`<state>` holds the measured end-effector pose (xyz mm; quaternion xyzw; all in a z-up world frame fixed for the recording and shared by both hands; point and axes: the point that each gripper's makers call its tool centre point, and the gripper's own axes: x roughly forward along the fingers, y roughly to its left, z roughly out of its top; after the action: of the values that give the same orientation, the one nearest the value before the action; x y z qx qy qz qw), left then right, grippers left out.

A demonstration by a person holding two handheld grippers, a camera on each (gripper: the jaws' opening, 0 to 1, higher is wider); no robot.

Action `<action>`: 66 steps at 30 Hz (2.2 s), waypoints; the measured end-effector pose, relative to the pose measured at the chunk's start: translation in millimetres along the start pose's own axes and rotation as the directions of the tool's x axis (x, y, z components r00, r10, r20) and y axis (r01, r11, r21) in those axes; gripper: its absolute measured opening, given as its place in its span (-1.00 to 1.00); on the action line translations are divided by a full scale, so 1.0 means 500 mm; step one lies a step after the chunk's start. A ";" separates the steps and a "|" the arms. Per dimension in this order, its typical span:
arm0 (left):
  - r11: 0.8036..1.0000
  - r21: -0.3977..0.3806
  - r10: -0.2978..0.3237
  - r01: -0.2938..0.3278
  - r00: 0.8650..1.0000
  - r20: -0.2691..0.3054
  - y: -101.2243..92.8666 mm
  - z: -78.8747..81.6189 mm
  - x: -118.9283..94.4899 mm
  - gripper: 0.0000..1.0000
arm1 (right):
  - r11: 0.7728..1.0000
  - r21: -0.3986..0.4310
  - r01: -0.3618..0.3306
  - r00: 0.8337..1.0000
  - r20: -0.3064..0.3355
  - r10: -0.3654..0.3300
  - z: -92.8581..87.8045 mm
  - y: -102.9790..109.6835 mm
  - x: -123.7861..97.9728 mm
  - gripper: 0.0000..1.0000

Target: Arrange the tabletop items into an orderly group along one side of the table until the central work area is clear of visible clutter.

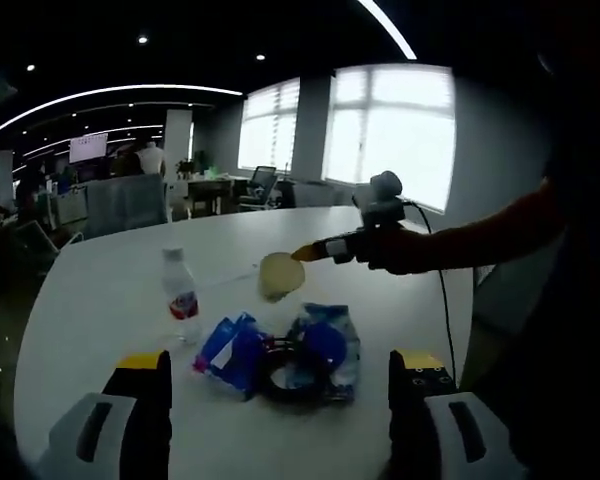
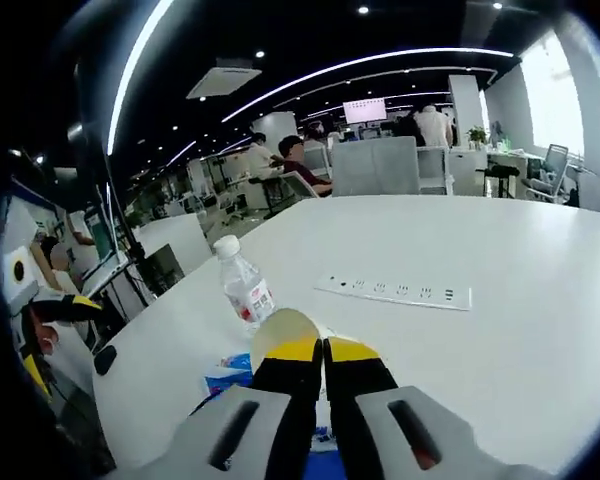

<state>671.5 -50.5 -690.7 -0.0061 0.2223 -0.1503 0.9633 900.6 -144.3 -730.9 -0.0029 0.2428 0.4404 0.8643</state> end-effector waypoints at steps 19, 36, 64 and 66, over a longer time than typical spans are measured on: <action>1.000 -0.001 0.012 -0.012 1.000 0.006 0.016 0.004 -0.004 0.78 | 0.991 0.133 0.003 1.000 -0.008 -0.002 0.033 0.035 0.100 -1.00; 1.000 -0.008 0.018 -0.018 1.000 -0.005 0.036 0.003 -0.001 0.78 | 0.967 0.255 0.023 0.997 -0.073 -0.005 0.017 0.050 0.176 -1.00; 1.000 -0.026 0.010 -0.010 1.000 -0.025 0.049 -0.003 0.016 0.77 | 0.912 0.385 0.141 0.981 -0.181 -0.075 -0.048 0.014 0.209 -1.00; 1.000 -0.025 0.008 -0.008 1.000 -0.024 0.052 -0.003 0.019 0.77 | 0.918 0.370 0.145 0.980 -0.183 -0.080 -0.048 0.014 0.209 -1.00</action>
<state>686.6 -28.5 -698.1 -0.0155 0.2359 -0.1436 0.9610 936.8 -65.9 -794.9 0.1148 0.3936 0.3325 0.8493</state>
